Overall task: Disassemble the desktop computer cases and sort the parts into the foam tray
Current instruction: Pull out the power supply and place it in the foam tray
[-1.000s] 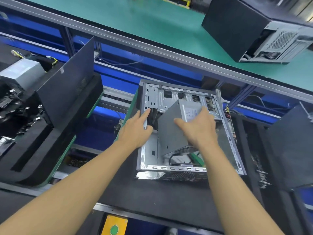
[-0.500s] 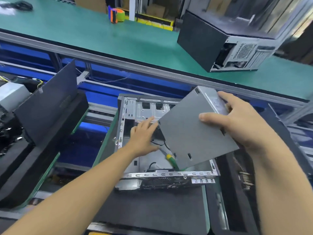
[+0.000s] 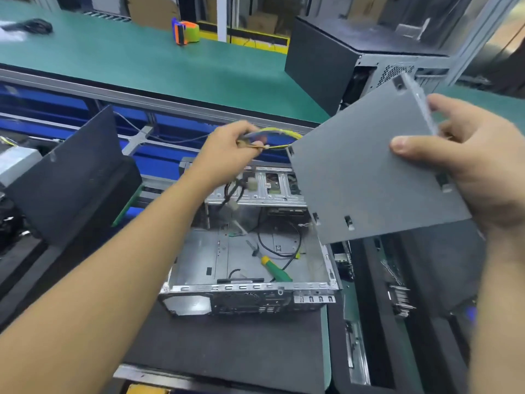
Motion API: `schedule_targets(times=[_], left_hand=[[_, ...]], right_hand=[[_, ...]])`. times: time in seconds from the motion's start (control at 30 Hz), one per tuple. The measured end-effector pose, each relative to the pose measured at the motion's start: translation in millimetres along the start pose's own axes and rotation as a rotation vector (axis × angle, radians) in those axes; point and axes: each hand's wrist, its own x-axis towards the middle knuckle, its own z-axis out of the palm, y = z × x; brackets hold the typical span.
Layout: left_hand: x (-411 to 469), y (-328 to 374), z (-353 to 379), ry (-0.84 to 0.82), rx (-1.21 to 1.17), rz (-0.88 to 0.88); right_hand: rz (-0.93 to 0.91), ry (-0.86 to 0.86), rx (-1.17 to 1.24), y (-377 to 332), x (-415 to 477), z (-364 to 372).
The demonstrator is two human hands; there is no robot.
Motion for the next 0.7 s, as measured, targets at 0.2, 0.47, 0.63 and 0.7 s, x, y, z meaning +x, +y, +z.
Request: schedule_targets(times=[0.2, 0.47, 0.63, 0.7], left_hand=[[9.2, 46.1, 32.0, 0.029, -0.21, 0.082], [21.5, 104.8, 110.8, -0.186, -0.452, -0.026], [43.6, 164.7, 157.8, -0.536, -0.108, 0.203], [57.1, 159.3, 170.5, -0.48, 0.298, 0.354]], right_hand=[[-0.064, 0.112, -0.195, 8.8, 2.6, -4.6], [-0.045, 0.258, -0.164, 48.3, 14.7, -51.4], [-0.032, 0.369, -0.262, 67.6, 22.5, -95.8], [0.006, 0.4, -0.284, 79.6, 20.4, -114.8]])
